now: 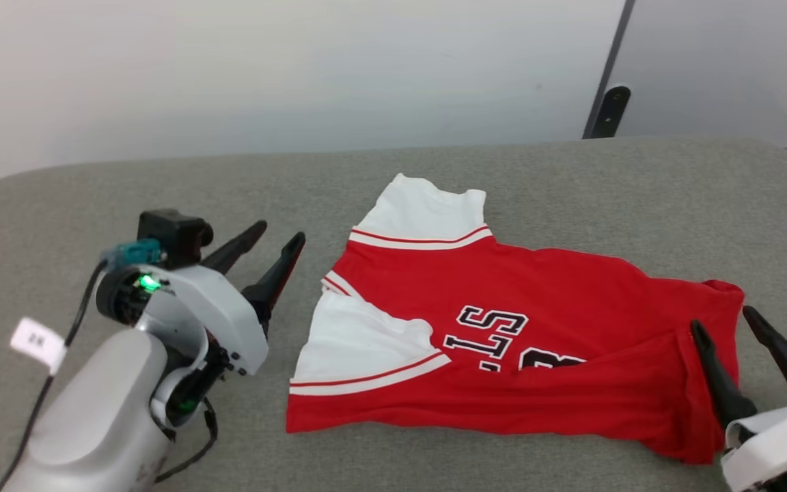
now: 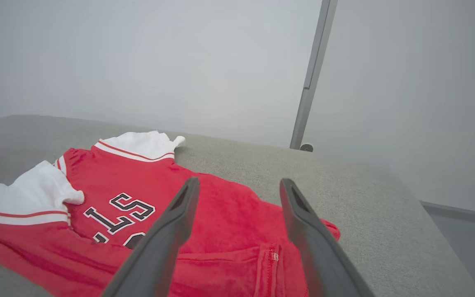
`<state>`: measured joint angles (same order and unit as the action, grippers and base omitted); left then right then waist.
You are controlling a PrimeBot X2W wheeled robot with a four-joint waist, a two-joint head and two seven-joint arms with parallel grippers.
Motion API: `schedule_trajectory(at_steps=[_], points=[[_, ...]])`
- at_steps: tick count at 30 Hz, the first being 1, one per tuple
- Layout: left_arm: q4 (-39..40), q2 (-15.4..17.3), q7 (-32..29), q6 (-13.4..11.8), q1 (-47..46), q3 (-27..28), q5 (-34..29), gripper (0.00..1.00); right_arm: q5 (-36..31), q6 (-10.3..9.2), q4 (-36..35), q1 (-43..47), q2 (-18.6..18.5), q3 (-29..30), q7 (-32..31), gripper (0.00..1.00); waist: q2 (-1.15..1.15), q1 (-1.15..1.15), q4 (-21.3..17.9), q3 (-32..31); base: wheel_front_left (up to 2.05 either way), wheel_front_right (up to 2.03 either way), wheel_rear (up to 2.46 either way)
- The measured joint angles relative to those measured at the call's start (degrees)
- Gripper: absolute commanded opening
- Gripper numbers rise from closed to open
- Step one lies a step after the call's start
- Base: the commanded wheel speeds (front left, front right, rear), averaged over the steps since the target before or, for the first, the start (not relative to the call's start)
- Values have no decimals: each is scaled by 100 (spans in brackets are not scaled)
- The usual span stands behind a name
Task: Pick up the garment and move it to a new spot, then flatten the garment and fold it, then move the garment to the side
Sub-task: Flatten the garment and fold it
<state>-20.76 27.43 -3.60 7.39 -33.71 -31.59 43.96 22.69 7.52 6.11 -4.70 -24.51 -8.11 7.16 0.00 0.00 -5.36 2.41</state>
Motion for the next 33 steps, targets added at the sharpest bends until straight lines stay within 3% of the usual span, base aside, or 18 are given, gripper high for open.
schedule_trajectory(at_steps=[6,12,16,25,30,33], points=[[10,55,905,2,339,56,109,100,-501,0,-77,357,515,75,636,100,0,0,-184,-18,0,0,0],[32,-132,1645,-85,953,159,82,100,-791,0,-221,773,901,278,766,100,0,0,-282,-151,0,0,0],[151,-292,1831,-135,1313,282,-94,100,-999,0,-467,1005,1113,468,781,100,0,0,-265,-251,0,0,0],[903,-1037,1873,-177,2349,1361,-793,100,-1257,0,-801,1369,1383,688,782,100,0,0,-122,-401,0,0,0],[880,-1124,1873,-80,2426,1529,-1012,100,-1280,0,-865,1386,1395,721,782,100,0,0,-190,-393,0,0,0],[738,-981,1863,-48,2208,1488,-1009,100,-1308,0,-891,1374,1416,714,782,100,0,0,-315,-354,0,0,0]])
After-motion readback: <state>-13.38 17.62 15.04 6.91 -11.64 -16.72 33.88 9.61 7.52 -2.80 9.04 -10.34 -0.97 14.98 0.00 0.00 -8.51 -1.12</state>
